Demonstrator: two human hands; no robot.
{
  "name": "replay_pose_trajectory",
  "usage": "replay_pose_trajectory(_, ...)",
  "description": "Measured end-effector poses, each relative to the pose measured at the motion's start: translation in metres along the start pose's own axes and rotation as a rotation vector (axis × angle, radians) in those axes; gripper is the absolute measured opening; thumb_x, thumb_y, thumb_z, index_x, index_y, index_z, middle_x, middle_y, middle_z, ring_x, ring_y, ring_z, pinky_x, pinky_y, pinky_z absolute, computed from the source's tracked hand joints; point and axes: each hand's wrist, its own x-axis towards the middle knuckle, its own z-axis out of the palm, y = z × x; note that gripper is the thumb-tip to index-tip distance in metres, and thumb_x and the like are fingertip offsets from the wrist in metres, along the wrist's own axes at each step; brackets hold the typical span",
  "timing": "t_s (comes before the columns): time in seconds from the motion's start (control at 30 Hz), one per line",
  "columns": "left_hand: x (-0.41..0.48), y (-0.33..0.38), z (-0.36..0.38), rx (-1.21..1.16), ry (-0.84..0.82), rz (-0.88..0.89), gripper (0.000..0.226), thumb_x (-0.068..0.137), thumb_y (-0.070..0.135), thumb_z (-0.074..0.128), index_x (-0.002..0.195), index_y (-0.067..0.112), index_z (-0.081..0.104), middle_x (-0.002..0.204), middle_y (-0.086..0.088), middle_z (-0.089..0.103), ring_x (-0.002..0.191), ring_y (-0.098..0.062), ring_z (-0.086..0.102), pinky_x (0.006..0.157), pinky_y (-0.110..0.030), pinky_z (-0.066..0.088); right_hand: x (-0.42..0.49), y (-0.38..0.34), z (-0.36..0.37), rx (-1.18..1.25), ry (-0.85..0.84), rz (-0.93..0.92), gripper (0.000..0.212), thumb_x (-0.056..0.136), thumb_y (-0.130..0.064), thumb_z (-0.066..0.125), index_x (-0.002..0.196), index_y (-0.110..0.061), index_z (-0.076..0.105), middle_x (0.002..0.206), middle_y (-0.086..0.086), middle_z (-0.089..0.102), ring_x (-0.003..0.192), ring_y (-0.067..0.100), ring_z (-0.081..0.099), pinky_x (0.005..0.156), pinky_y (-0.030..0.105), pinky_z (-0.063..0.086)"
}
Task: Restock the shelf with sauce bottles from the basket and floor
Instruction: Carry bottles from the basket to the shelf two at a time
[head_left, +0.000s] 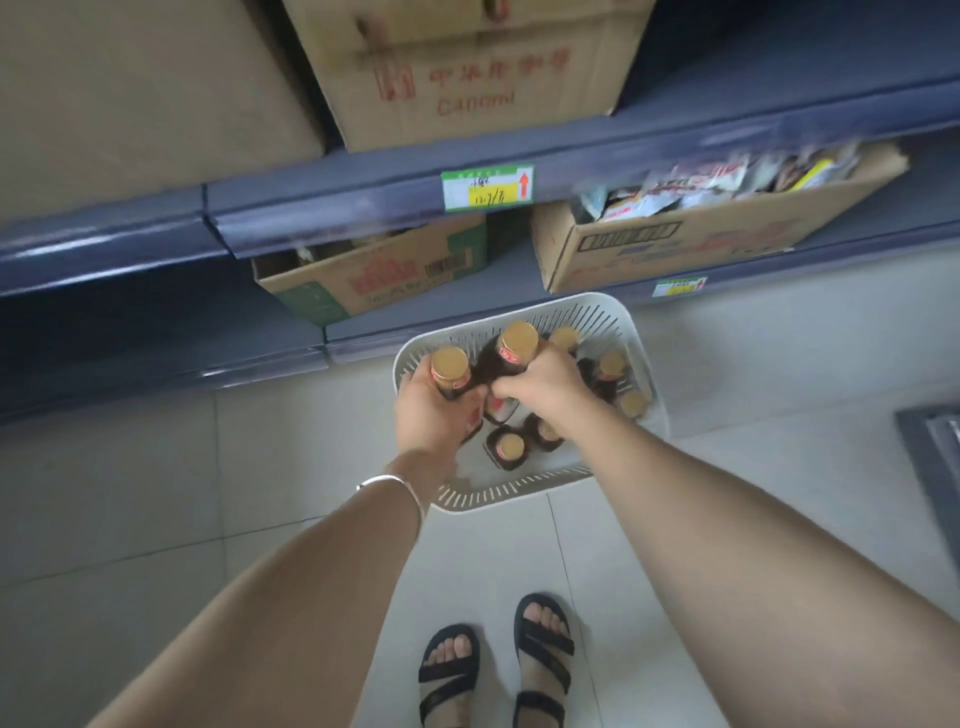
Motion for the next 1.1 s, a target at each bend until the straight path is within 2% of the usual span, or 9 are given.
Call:
replay_pose_trajectory(0.1,-0.034,0.051,-0.026,0.073,0.013,0.042,0.033,0.072,0.016,0.076,0.101,0.014,0.061,0.106,-0.009,0.067,0.098,-0.027,0.062,0.087,-0.030,0.047,-0.042,-0.021,-0.027,0.081,0.074,0.012,0.033,0.068,-0.013,0.072,0.099,-0.005,0.065,0.084,0.011,0.071,0.077,0.022,0.064,0.069,0.024,0.048)
replay_pose_trajectory(0.2,-0.059,0.100,-0.050,0.130,0.011,0.108,0.031,0.071,0.026,0.076,0.096,0.017,0.061,0.104,-0.009,0.066,0.097,-0.028,0.061,0.083,-0.030,0.045,-0.078,-0.046,-0.055,0.152,0.166,0.013,0.047,0.066,-0.017,0.073,0.110,-0.013,0.057,0.092,0.009,0.070,0.088,0.025,0.066,0.082,0.033,0.053)
replay_pose_trajectory(0.33,-0.090,0.157,-0.074,0.157,-0.051,0.250,0.035,0.071,0.032,0.077,0.099,0.018,0.062,0.105,-0.008,0.066,0.098,-0.025,0.061,0.084,-0.028,0.045,-0.128,-0.073,-0.094,0.226,0.246,-0.016,0.047,0.061,-0.020,0.073,0.107,-0.016,0.063,0.096,0.008,0.072,0.095,0.029,0.067,0.086,0.039,0.054)
replay_pose_trajectory(0.47,-0.137,0.201,-0.092,0.183,-0.117,0.402,0.034,0.072,0.030,0.077,0.100,0.015,0.064,0.103,-0.007,0.067,0.098,-0.025,0.060,0.080,-0.026,0.042,-0.201,-0.091,-0.133,0.282,0.358,-0.026,0.041,0.067,-0.016,0.074,0.107,-0.014,0.063,0.099,0.008,0.069,0.096,0.026,0.064,0.084,0.033,0.051)
replay_pose_trajectory(0.63,-0.227,0.260,-0.110,0.163,-0.236,0.570,0.035,0.075,0.024,0.075,0.105,0.012,0.061,0.091,0.003,0.058,0.084,-0.012,0.051,0.071,-0.019,0.034,-0.313,-0.093,-0.175,0.409,0.511,-0.050,0.045,0.071,-0.016,0.076,0.112,-0.016,0.058,0.100,0.002,0.062,0.099,0.021,0.059,0.086,0.029,0.047)
replay_pose_trajectory(0.77,-0.304,0.302,-0.106,0.159,-0.348,0.686,0.044,0.076,0.027,0.075,0.112,0.011,0.055,0.100,0.001,0.061,0.091,-0.016,0.056,0.076,-0.024,0.039,-0.402,-0.074,-0.209,0.521,0.655,-0.039,0.048,0.071,-0.018,0.077,0.116,-0.018,0.059,0.110,0.003,0.066,0.105,0.021,0.060,0.093,0.032,0.049)
replay_pose_trajectory(0.9,-0.382,0.332,-0.076,0.170,-0.494,0.811,0.033,0.076,0.031,0.074,0.102,0.015,0.060,0.091,0.003,0.061,0.087,-0.018,0.057,0.076,-0.025,0.039,-0.489,-0.032,-0.245,0.629,0.807,0.006,0.045,0.074,-0.019,0.077,0.116,-0.016,0.061,0.110,0.003,0.067,0.103,0.020,0.062,0.091,0.030,0.049)
replay_pose_trajectory(1.03,-0.477,0.349,-0.025,0.228,-0.715,0.903,0.033,0.080,0.029,0.071,0.108,0.015,0.060,0.095,0.002,0.062,0.085,-0.017,0.058,0.082,-0.029,0.046,-0.572,0.029,-0.278,0.673,0.965,0.056,0.043,0.060,-0.032,0.078,0.098,-0.023,0.063,0.106,0.004,0.070,0.100,0.024,0.066,0.093,0.044,0.052)
replay_pose_trajectory(1.1,-0.528,0.350,0.006,0.237,-0.832,0.949,0.031,0.080,0.027,0.071,0.107,0.014,0.060,0.095,0.001,0.064,0.086,-0.018,0.061,0.082,-0.030,0.048,-0.614,0.066,-0.293,0.669,1.040,0.098,0.049,0.059,-0.035,0.078,0.104,-0.021,0.063,0.107,0.005,0.070,0.101,0.025,0.065,0.094,0.047,0.051)
